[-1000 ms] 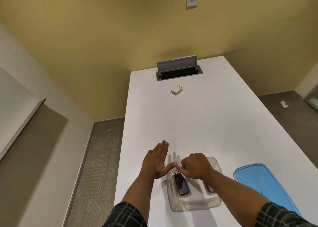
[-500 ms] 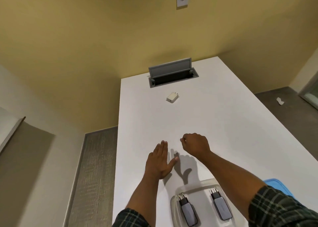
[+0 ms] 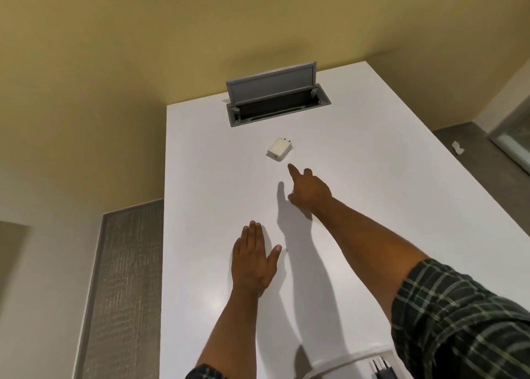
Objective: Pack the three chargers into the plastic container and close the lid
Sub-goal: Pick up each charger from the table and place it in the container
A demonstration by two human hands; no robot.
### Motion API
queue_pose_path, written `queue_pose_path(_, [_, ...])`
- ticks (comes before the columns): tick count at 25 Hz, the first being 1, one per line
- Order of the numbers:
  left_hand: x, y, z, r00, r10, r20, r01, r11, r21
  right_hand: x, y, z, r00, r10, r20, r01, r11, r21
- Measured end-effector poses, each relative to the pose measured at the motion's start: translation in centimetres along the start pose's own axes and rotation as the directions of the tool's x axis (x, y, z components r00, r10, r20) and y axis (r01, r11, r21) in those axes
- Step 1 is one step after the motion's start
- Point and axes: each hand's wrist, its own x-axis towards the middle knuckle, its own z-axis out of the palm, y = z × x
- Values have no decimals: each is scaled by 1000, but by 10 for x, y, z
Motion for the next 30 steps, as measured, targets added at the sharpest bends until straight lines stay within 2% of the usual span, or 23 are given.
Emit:
queue_pose_path(2, [10,-6,9,1000,-3,8,3,999,-48,34,-3,-3,1000,1,-6,-1,1000,16])
queue_pose_path(4, [18,-12,18,1000,19,0,-19,1000,-10,64,-6,-3,1000,-17,-4,17,999,43])
queue_pose_path(6, [24,-16,24,996,57,-64,-53,997,62,85,-6,0,999,-50,-9,50,999,15])
queue_pose_path(9, [38,-23,31,982,110,-155,-99,992,79,111,-7,8,997,-76,-13,75,996,-38])
queue_pose_path(13, [47,-26,37,974,125,-190,-113,991,71,131,-9,12,999,-37,-36,38,999,9])
queue_pose_path(17, [47,-26,41,972,108,-208,-100,994,48,144,-23,6,1000,-24,20,26,993,-118])
queue_pose_path(19, [47,-26,42,972,98,-211,-91,995,43,145,-32,8,999,-31,8,32,990,-137])
queue_pose_path(22, [47,-25,43,971,101,-218,-94,995,42,138,-38,15,992,-23,-123,20,1000,-24])
queue_pose_path(26, [45,-25,41,973,109,-202,-97,993,70,111,-34,23,985,-69,-157,71,997,6])
queue_pose_path(30, [42,-16,22,994,94,-60,-86,988,131,61,-19,26,977,-108,-185,116,993,33])
